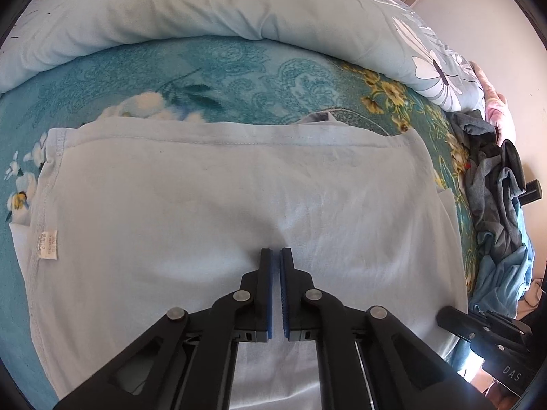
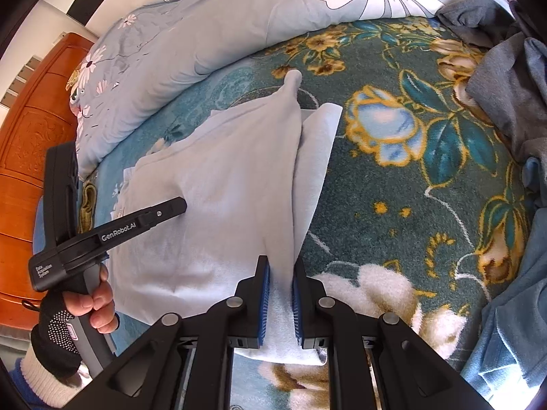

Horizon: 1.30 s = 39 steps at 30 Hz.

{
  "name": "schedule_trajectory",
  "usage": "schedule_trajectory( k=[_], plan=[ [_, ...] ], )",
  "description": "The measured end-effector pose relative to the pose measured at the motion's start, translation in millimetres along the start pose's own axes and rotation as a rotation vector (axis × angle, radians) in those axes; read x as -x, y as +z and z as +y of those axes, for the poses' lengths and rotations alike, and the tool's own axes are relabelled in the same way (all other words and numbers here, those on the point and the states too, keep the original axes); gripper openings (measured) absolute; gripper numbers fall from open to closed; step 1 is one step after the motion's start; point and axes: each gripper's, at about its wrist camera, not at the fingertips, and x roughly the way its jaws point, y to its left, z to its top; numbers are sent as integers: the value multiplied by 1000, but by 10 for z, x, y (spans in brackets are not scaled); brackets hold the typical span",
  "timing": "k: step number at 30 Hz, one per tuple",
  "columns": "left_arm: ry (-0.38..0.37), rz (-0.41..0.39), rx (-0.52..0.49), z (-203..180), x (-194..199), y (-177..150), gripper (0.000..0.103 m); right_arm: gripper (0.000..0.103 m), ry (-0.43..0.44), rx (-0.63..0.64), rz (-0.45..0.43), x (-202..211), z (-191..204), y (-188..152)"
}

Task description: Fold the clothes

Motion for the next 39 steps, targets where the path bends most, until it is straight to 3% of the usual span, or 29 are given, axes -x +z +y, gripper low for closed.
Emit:
schedule_trajectory(
  k=[11,22,27,29,39],
  plan=[
    [-53,-20,-13,-16,59,112,4,16,8,-30,13,-107,-96,18],
    [-52,3,-15,-10,-37,143,4,14,37,-88,10,-175,-209,3],
    [-71,-2,4,47,53,136,4,12,-8,-31,-1,-12,13,29],
    [-89,-41,5,109,229,106,4,12,-28,-12,-4,74,125,42],
    [-54,-124,116,980,938,-249,4,12,-177,187,-15,326,1043,18]
  ],
)
